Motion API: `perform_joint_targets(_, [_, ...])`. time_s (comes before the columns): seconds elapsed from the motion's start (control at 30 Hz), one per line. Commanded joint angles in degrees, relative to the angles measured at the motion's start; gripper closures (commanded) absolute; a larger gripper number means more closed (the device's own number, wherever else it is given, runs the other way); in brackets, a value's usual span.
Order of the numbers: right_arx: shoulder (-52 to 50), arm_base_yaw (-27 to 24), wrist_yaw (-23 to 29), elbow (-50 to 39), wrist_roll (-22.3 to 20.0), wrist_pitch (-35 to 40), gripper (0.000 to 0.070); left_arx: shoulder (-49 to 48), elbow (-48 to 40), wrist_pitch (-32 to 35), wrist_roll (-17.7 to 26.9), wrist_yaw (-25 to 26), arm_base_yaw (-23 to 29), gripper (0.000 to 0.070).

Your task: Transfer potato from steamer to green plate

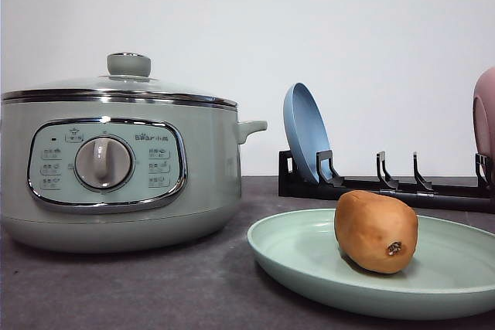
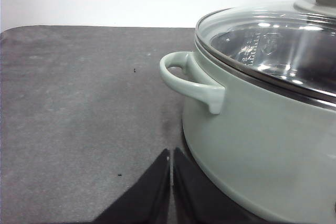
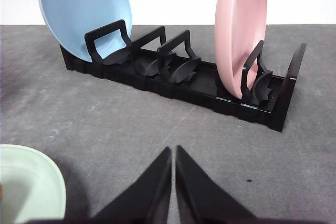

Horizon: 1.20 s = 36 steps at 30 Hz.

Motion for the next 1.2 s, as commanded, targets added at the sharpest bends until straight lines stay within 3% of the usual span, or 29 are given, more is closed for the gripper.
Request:
perform_joint_targets(0.0, [-0.15,-0.09,0.00,-0.28,0.60,0.23,0.0700,-0.07,-1.18,-0.40,-0.51,0.00,-0.09,0.0700])
perform_joint_targets(1.17, [-0.14,-0.09,0.00,-0.28,0.60,0.22,0.0700,-0.07,-1.18,-0.40,-0.52,0.00,-0.09,0.0700])
